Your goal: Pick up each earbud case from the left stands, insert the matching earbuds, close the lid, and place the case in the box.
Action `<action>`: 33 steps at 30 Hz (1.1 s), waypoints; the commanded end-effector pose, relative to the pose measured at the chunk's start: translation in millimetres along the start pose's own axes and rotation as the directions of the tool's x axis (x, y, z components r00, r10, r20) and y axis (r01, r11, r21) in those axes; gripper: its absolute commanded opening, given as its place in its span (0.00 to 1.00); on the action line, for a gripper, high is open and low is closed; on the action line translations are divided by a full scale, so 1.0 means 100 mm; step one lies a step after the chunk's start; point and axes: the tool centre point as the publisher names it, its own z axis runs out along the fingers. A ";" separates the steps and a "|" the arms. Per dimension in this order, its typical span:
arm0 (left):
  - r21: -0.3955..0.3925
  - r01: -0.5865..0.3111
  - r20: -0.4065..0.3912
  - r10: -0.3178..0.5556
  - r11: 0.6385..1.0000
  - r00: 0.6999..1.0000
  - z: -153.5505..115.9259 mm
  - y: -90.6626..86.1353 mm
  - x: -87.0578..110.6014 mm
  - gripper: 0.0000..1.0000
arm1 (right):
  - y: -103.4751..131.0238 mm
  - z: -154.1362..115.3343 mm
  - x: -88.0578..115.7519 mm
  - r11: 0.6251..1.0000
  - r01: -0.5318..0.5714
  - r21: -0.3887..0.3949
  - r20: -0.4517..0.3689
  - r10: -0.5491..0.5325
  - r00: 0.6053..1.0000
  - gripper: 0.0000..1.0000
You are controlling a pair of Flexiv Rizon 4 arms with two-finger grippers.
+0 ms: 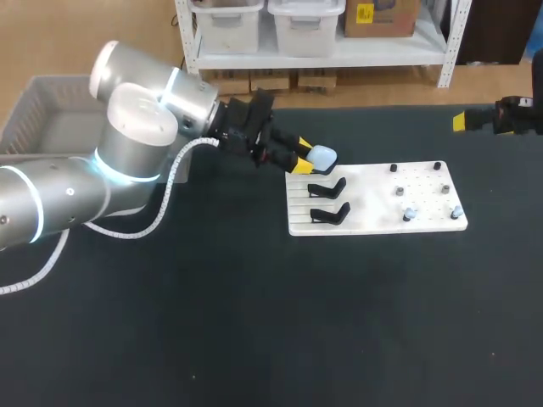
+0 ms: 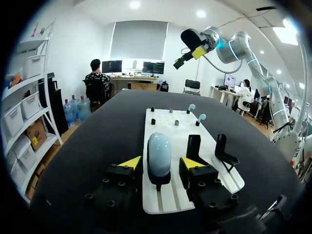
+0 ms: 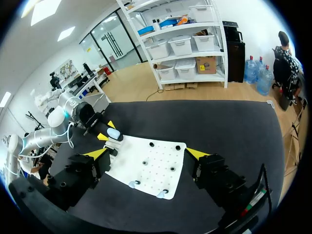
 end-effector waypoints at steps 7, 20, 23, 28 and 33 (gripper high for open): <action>0.006 -0.005 0.003 0.005 1.000 1.000 0.04 0.03 -0.01 0.47 | 0.00 0.00 0.00 1.000 0.000 0.001 0.000 0.000 1.000 1.00; 0.014 -0.004 -0.001 0.004 1.000 1.000 0.06 0.04 0.00 0.46 | 0.00 0.00 0.00 1.000 0.000 0.001 0.000 0.000 1.000 1.00; 0.017 -0.005 0.000 0.005 1.000 1.000 0.07 0.04 -0.01 0.46 | 0.00 0.00 0.00 1.000 0.000 0.001 0.000 0.000 1.000 1.00; 0.020 -0.007 -0.004 0.007 1.000 1.000 0.09 0.05 -0.01 0.46 | 0.00 0.00 0.00 1.000 0.000 0.001 0.000 0.000 1.000 1.00; 0.023 -0.009 -0.005 0.009 1.000 1.000 0.09 0.06 -0.01 0.45 | 0.00 0.00 0.00 1.000 0.000 0.001 0.000 0.000 1.000 1.00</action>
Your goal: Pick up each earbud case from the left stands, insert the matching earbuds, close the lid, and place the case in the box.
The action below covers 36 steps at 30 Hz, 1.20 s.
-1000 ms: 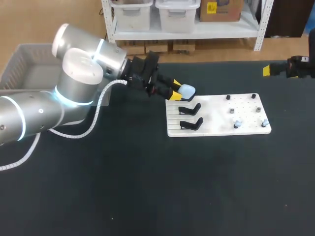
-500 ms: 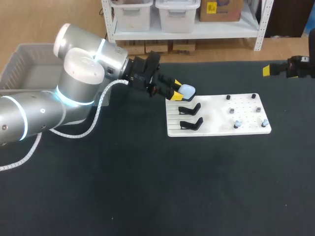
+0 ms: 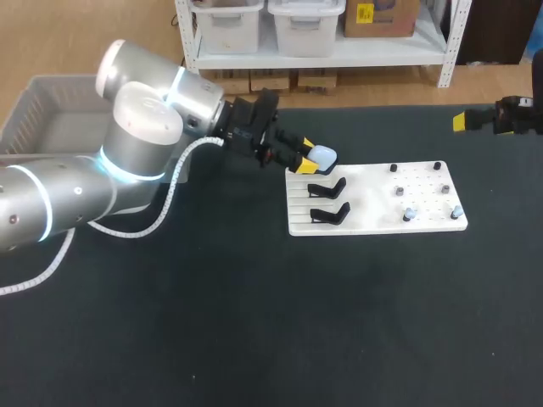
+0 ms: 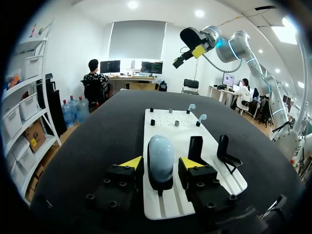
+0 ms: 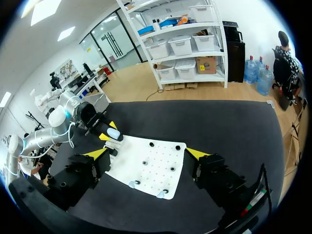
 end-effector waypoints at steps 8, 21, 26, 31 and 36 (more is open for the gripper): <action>0.012 -0.001 -0.003 0.001 1.000 1.000 0.03 0.07 0.00 0.17 | 0.00 0.00 0.00 1.000 0.000 0.001 0.000 0.000 1.000 1.00; -0.024 -0.041 0.024 0.042 0.999 0.999 -0.15 -0.07 -0.15 0.00 | 0.00 0.00 0.00 1.000 0.000 0.001 0.000 0.000 1.000 1.00; -0.068 -0.040 0.092 0.046 0.997 0.995 -0.37 -0.18 -0.28 0.00 | 0.00 0.00 0.00 1.000 0.000 0.001 0.000 0.000 1.000 1.00; -0.076 -0.066 0.215 0.081 0.995 0.973 -0.52 -0.34 -0.49 0.00 | 0.00 0.00 0.00 1.000 0.000 0.001 0.000 0.000 1.000 1.00; -0.082 -0.105 0.263 0.123 0.991 0.957 -0.59 -0.54 -0.66 0.00 | 0.00 0.00 0.00 1.000 0.000 0.001 0.000 0.000 1.000 1.00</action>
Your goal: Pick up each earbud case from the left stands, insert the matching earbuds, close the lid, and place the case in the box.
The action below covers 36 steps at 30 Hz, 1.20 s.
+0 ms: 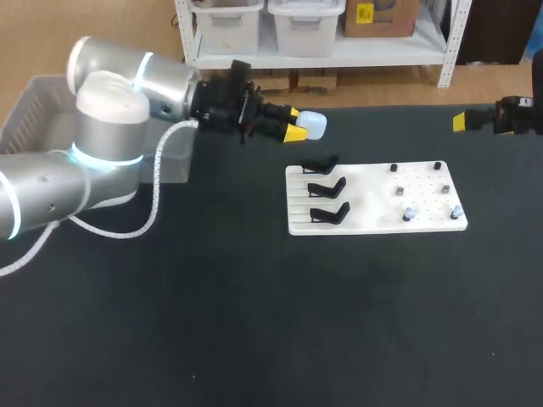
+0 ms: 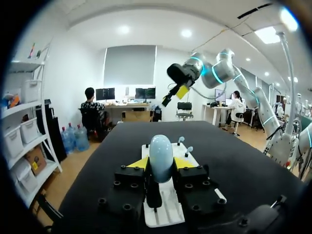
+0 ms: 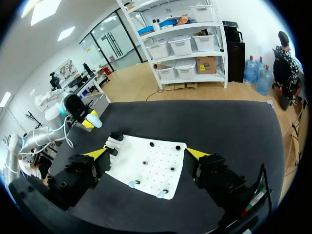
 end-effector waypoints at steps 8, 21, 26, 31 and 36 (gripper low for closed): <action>-0.121 -0.034 0.046 0.040 0.992 0.998 0.05 -0.53 -0.23 0.00 | 0.00 0.00 0.00 1.000 0.000 0.001 0.000 0.000 1.000 1.00; -0.184 0.013 0.132 0.012 0.983 0.991 0.08 -0.68 -0.26 0.00 | 0.00 0.00 0.00 1.000 0.000 0.001 0.000 0.000 1.000 1.00; -0.184 0.021 0.144 0.006 0.983 0.990 0.09 -0.69 -0.25 0.00 | 0.00 0.00 0.00 1.000 0.000 0.001 0.000 0.000 1.000 1.00; -0.180 0.042 0.162 -0.012 0.983 0.987 0.11 -0.68 -0.22 0.00 | 0.00 0.00 0.00 1.000 0.000 0.001 0.000 0.000 1.000 1.00; -0.170 0.046 0.178 -0.015 0.984 0.984 0.14 -0.68 -0.22 0.00 | 0.00 0.00 0.00 1.000 0.000 0.001 0.000 0.000 1.000 1.00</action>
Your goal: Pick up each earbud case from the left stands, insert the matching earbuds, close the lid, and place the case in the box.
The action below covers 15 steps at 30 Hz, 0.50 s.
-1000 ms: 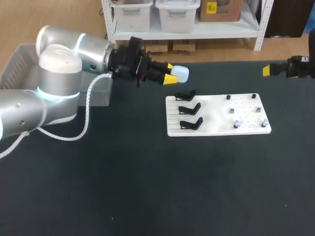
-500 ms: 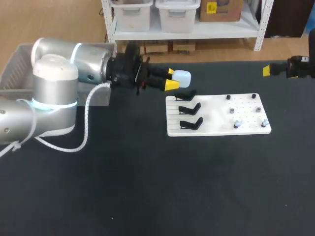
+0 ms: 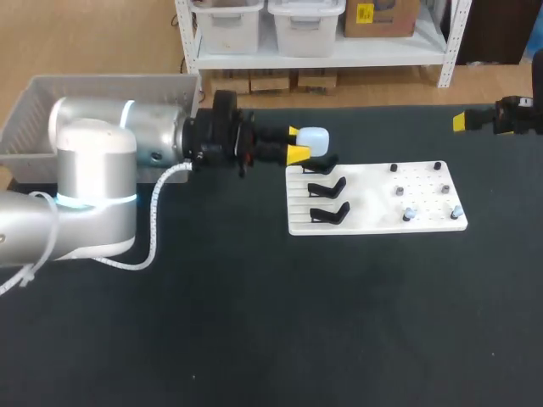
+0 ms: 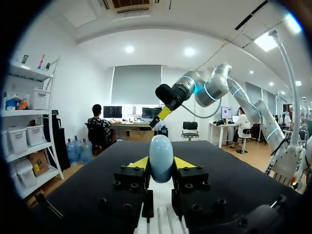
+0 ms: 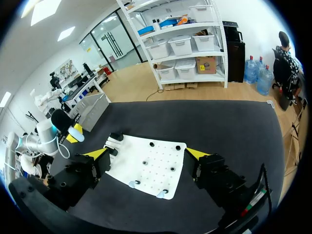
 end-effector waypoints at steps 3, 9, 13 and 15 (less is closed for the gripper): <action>-0.058 -0.002 0.013 0.003 0.998 1.000 0.03 -0.03 0.03 0.00 | 0.00 0.00 0.00 1.000 0.000 0.002 0.000 0.000 1.000 1.00; -0.030 -0.015 0.025 0.016 0.999 1.000 0.05 -0.03 0.04 0.00 | 0.00 0.00 0.00 1.000 0.000 0.002 0.000 0.000 1.000 1.00; -0.030 -0.015 0.025 0.016 0.999 1.000 0.05 -0.03 0.04 0.00 | 0.16 -0.06 0.01 0.997 0.075 -0.015 -0.005 -0.075 0.997 1.00; -0.030 -0.015 0.025 0.016 0.999 1.000 0.05 -0.03 0.04 0.00 | 0.28 -0.10 0.02 0.992 0.119 -0.033 -0.007 -0.119 0.993 1.00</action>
